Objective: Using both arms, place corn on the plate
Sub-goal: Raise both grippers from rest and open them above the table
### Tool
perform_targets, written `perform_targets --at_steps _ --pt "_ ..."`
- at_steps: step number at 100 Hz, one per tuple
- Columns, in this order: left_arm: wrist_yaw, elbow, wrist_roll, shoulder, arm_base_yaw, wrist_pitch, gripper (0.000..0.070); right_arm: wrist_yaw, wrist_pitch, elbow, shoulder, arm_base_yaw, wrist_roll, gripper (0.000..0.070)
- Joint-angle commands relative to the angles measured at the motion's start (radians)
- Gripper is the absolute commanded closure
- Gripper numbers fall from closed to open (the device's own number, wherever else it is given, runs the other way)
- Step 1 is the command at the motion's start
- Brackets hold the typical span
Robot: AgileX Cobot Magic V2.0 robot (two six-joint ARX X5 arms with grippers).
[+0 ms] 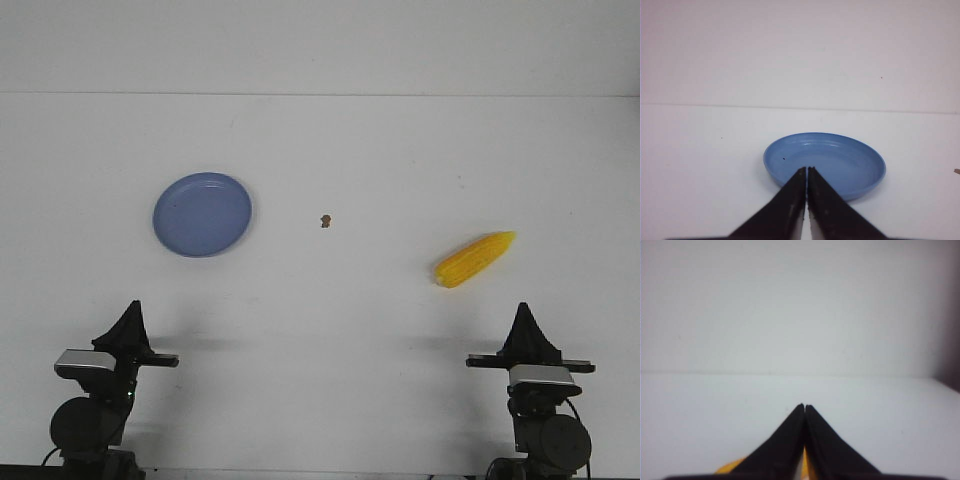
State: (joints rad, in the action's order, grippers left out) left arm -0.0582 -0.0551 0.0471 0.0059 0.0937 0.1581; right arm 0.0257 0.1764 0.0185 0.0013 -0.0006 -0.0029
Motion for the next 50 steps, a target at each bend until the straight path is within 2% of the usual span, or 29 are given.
perform_targets --at_steps 1,8,22,50 --pt "-0.006 -0.056 0.056 0.004 -0.001 0.006 0.0685 0.000 -0.014 0.027 0.000 0.001 0.008 0.0700" --pt "-0.006 -0.114 0.104 0.027 -0.001 -0.031 0.0685 0.001 -0.077 0.074 0.001 0.001 0.026 0.0700" --pt "-0.006 -0.271 0.130 0.132 -0.001 -0.141 0.0685 0.000 -0.263 0.214 0.031 0.000 0.061 0.0700" --pt "-0.006 -0.720 0.129 0.515 -0.001 -0.541 0.0685 0.000 -0.605 0.565 0.304 0.000 0.060 0.0700"
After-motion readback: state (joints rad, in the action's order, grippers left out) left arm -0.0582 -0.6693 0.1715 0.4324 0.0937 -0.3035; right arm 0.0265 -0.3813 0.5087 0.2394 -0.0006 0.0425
